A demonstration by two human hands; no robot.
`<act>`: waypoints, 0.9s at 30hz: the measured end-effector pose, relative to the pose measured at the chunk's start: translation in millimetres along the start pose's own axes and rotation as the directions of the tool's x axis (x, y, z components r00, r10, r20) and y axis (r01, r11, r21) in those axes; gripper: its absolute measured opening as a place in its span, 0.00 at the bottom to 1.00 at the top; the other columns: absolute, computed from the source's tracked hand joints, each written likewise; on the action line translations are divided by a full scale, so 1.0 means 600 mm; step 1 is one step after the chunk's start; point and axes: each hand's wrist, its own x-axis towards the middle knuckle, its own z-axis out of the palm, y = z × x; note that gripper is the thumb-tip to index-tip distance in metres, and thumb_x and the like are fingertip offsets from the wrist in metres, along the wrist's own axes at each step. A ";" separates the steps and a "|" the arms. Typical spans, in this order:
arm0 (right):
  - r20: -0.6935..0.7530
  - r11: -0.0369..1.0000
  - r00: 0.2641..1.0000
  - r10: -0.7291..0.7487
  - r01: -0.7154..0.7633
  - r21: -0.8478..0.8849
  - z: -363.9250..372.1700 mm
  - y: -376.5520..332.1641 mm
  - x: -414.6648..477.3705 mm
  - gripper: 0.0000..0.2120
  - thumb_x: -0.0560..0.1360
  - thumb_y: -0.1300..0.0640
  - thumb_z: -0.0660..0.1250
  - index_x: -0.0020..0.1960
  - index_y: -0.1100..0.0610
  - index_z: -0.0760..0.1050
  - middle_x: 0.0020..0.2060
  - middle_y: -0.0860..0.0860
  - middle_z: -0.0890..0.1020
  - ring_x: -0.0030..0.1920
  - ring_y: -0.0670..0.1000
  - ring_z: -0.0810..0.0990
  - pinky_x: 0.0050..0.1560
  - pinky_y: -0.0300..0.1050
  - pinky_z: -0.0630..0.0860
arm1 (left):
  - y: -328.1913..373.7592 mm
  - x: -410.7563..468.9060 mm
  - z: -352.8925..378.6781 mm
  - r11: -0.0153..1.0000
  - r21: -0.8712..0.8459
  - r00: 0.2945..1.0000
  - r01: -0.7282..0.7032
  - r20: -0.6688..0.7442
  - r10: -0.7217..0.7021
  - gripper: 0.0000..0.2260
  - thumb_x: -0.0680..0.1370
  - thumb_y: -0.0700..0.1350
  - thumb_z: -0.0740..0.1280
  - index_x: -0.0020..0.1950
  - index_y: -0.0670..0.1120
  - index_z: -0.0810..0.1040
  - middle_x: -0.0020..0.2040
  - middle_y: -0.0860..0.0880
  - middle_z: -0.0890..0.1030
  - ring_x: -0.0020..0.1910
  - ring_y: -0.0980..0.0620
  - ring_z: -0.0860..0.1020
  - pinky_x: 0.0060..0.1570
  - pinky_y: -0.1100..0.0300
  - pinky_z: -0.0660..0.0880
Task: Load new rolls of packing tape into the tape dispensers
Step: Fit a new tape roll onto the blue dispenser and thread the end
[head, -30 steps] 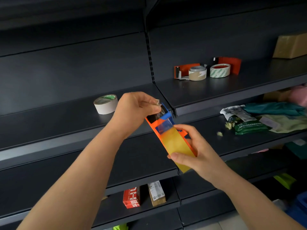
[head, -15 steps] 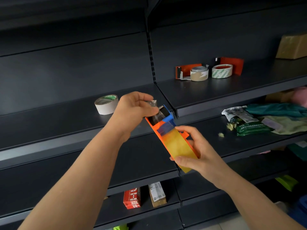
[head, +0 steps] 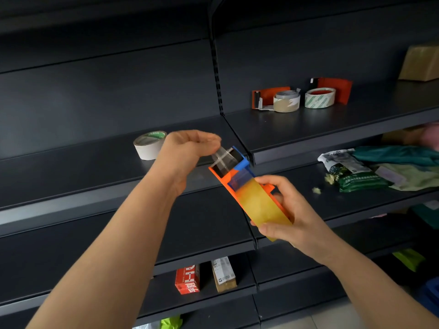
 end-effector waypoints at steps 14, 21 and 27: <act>0.016 0.998 1.000 -0.015 0.014 0.058 -0.002 -0.003 0.013 0.41 0.66 0.51 0.72 0.75 0.41 0.58 0.42 0.47 0.82 0.43 0.46 0.80 0.48 0.41 0.78 | 0.011 0.036 -0.018 0.994 -0.108 0.983 -0.020 -0.185 0.000 0.04 0.74 0.43 0.72 0.44 0.51 0.80 0.44 0.53 0.82 0.48 0.54 0.77 0.54 0.50 0.72; -0.014 0.977 0.999 0.045 -0.041 0.211 -0.003 0.016 0.015 0.41 0.64 0.54 0.74 0.74 0.44 0.62 0.49 0.51 0.84 0.48 0.50 0.83 0.49 0.41 0.79 | -0.007 0.043 -0.017 0.970 -0.177 0.985 0.166 -0.013 -0.171 0.04 0.76 0.43 0.70 0.48 0.51 0.80 0.44 0.54 0.80 0.50 0.54 0.77 0.60 0.38 0.72; -0.025 0.946 0.998 0.061 -0.049 0.319 -0.018 0.033 0.028 0.39 0.57 0.54 0.71 0.69 0.46 0.72 0.52 0.52 0.84 0.52 0.53 0.83 0.49 0.42 0.78 | -0.015 0.048 -0.019 0.755 -0.563 0.939 0.337 0.140 -0.314 0.12 0.75 0.34 0.64 0.53 0.49 0.76 0.46 0.54 0.80 0.44 0.56 0.77 0.54 0.39 0.72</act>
